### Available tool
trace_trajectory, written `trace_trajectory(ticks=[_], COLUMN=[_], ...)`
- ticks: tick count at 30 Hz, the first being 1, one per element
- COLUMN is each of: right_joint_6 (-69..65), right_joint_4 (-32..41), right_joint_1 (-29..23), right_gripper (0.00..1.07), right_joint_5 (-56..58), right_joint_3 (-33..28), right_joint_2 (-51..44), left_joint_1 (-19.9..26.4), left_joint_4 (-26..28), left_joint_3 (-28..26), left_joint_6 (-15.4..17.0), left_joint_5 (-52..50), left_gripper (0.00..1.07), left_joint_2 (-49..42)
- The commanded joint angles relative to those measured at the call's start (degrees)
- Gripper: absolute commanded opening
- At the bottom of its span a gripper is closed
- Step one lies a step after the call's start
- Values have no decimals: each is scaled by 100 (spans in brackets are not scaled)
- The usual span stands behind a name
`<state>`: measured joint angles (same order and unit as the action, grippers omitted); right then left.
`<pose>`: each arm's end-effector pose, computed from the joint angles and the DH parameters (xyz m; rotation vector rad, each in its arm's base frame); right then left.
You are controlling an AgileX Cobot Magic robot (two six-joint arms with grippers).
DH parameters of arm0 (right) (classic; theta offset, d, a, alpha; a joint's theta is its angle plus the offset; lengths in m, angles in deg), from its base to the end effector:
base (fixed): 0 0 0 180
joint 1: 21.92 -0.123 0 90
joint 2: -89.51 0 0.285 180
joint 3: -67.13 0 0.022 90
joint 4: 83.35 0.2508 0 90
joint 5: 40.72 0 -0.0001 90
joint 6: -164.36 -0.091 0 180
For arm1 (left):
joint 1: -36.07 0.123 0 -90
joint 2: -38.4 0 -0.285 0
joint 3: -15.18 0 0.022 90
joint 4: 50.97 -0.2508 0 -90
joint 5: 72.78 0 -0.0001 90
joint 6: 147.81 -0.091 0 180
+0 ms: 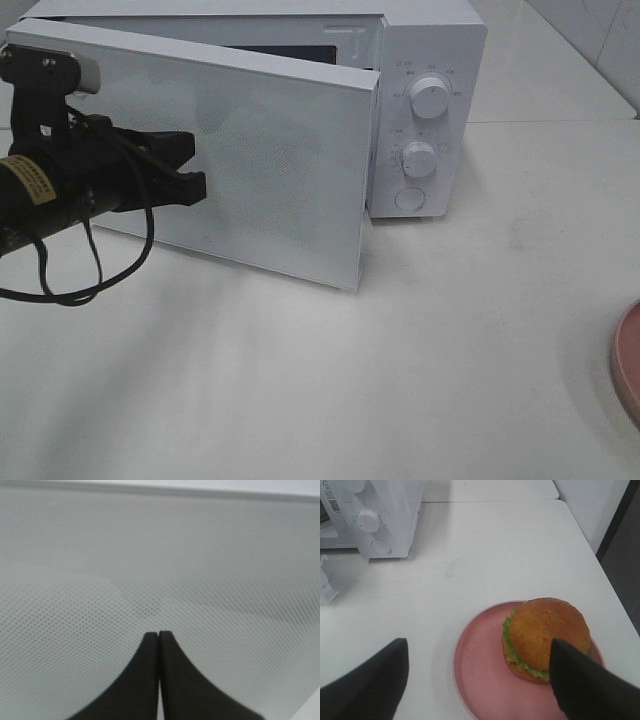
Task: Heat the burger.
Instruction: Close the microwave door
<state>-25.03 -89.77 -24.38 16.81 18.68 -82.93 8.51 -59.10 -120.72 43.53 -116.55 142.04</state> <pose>-0.0034 -0.0087 0.2829 0.1212 1.9731 0.0019 0.2684 -0.1501 0.1772 0.4229 1.7976 -0.4945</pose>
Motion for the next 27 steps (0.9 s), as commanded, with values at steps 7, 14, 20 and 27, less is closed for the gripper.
trace_trajectory(ticks=[7,14,20,27], right_joint_6=[11,11,11,11], right_joint_4=[11,11,11,11], right_joint_1=[34,34,34,34], right_gripper=[76,76,75,75], right_joint_5=[-23,-23,-23,-23], right_joint_3=[-17,-17,-17,-17], right_joint_2=[-172,-172,-172,-172], left_joint_1=[-521,-888,-1106,-1117], left_joint_4=[716,1495,2068,2183], left_joint_3=[-653,-1392,-2063,-2561], left_joint_6=[-413,-957,-1518,-1616], left_joint_5=[309,533,768,1008], left_gripper=[0,0,0,0], left_joint_2=[430,859,1266,1524])
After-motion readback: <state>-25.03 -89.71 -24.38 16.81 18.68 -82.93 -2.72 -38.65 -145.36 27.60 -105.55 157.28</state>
